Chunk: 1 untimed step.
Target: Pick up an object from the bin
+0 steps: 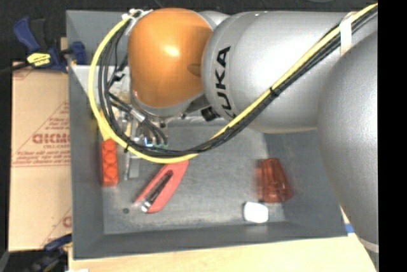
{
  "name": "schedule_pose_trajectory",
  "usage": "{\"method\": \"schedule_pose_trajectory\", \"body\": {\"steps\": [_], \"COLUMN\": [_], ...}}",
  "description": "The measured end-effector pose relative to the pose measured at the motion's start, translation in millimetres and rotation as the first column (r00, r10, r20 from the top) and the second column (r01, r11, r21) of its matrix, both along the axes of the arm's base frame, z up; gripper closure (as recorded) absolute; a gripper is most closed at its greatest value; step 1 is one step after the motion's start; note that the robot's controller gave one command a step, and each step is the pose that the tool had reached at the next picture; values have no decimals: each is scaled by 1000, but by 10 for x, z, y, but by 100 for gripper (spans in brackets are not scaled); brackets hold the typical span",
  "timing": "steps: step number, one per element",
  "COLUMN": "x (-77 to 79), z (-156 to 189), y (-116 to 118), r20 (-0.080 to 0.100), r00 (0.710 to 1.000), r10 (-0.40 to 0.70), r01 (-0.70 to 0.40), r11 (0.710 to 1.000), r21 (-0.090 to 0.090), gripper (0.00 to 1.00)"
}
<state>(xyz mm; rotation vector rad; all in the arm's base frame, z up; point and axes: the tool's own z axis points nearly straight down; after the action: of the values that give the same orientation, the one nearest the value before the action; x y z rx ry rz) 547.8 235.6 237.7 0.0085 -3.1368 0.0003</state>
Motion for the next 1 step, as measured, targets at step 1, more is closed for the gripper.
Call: {"method": "schedule_pose_trajectory", "body": {"steps": [1], "x": [16], "z": [51], "y": [-17], "r20": [8], "r00": [1000], "r10": [-7], "r01": [7], "r11": [1000], "r21": [2], "gripper": [0]}}
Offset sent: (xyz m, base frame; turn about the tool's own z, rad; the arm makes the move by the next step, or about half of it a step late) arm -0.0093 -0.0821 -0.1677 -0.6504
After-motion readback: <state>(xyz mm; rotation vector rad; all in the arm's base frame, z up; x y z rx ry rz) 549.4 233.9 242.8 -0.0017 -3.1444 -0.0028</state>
